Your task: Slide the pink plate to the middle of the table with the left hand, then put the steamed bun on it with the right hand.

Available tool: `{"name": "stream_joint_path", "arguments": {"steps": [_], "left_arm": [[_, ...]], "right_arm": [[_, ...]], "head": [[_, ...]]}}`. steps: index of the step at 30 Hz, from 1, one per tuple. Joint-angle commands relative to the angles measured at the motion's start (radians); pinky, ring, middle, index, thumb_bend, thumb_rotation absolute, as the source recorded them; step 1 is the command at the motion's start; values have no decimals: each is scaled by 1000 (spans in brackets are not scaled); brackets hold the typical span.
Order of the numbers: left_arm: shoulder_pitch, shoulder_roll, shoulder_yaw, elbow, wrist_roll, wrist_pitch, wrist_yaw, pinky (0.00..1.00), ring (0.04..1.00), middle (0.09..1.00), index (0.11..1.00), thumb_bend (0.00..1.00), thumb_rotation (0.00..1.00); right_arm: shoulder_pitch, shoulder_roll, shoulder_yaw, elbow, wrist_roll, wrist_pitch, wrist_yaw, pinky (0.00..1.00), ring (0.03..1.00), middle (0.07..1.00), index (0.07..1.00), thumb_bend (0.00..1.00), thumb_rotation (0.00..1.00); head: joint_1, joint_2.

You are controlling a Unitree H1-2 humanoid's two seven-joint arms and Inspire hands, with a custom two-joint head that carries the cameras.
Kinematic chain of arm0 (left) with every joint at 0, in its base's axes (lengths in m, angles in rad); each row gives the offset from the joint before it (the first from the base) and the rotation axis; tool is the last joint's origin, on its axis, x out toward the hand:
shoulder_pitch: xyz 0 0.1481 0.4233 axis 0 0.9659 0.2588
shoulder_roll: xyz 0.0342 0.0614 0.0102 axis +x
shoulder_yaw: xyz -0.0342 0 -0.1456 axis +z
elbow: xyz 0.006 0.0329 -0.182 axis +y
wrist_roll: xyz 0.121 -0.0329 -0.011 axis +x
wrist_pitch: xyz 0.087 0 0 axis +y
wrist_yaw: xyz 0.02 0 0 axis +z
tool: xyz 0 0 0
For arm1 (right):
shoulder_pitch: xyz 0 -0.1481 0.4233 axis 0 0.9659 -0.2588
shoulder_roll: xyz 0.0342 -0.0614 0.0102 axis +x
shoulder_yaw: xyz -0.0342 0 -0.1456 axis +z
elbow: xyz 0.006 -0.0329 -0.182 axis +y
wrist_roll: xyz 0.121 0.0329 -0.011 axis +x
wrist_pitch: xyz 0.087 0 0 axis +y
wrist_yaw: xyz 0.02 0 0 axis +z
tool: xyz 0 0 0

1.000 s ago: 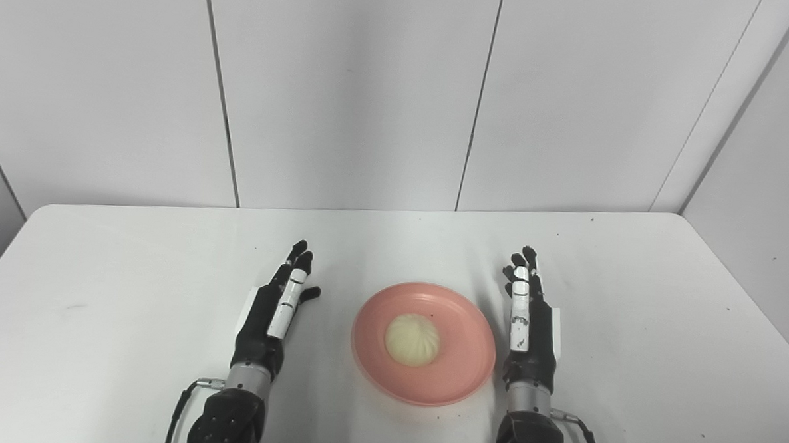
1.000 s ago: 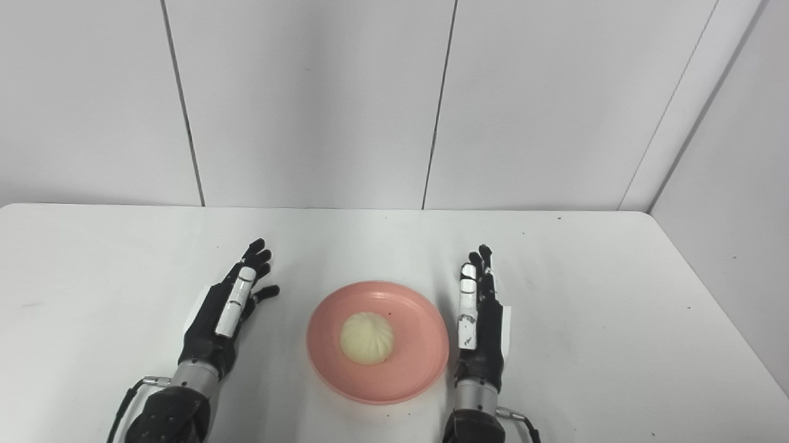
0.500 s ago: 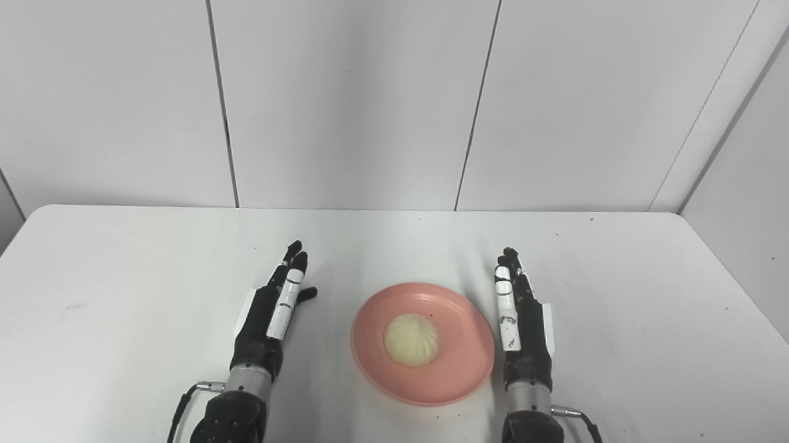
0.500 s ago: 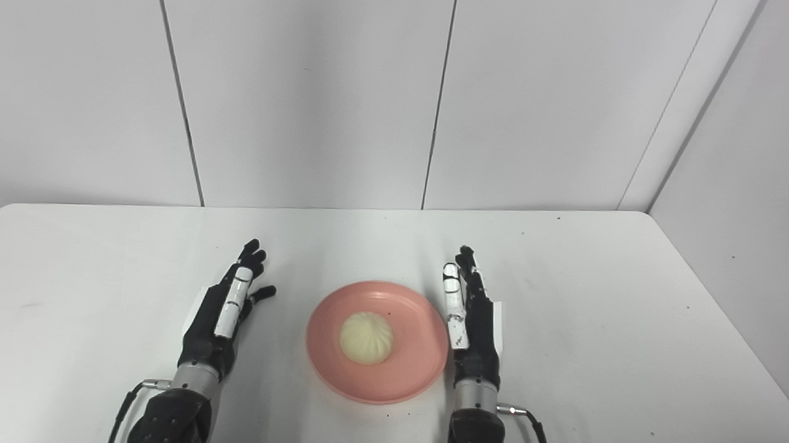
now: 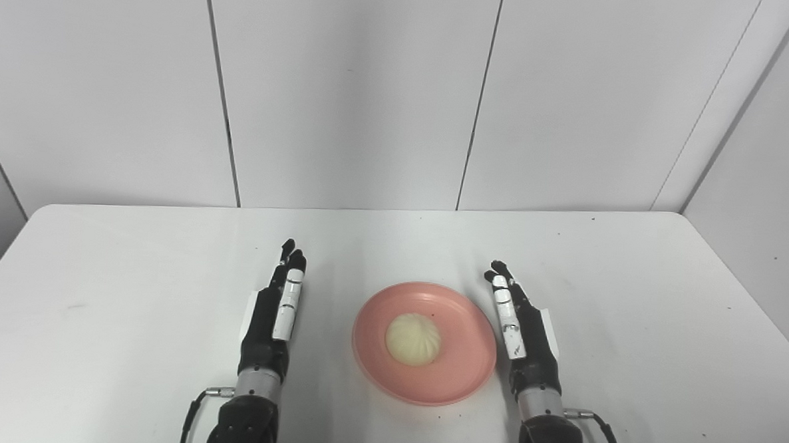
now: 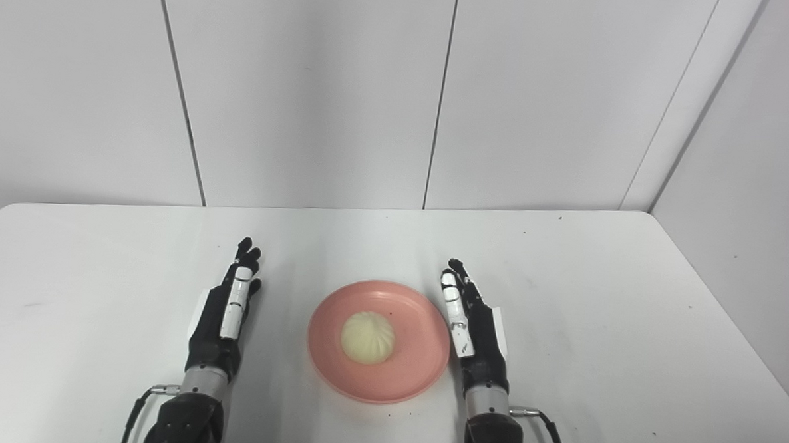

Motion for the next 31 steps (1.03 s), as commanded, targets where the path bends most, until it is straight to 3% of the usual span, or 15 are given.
{"name": "stream_joint_path", "arguments": {"steps": [1, 16, 31], "left_arm": [[-26, -18, -1, -9, 5, -53, 16, 1000, 1000, 986, 983, 643, 1000], [-33, -30, -2, 22, 9, -63, 22, 1000, 999, 985, 988, 604, 1000], [-24, -19, -2, 16, -2, -49, 6, 979, 970, 971, 988, 558, 999]], "right_arm": [[-24, -10, -3, -22, 18, 4, 21, 1000, 931, 871, 888, 728, 1000], [-14, -30, -3, -12, 59, -4, 52, 1000, 919, 876, 890, 744, 1000], [-20, -1, -35, 12, 114, -56, 48, 948, 924, 888, 893, 725, 1000]], "head": [[7, 0], [41, -10], [43, -17]]}}
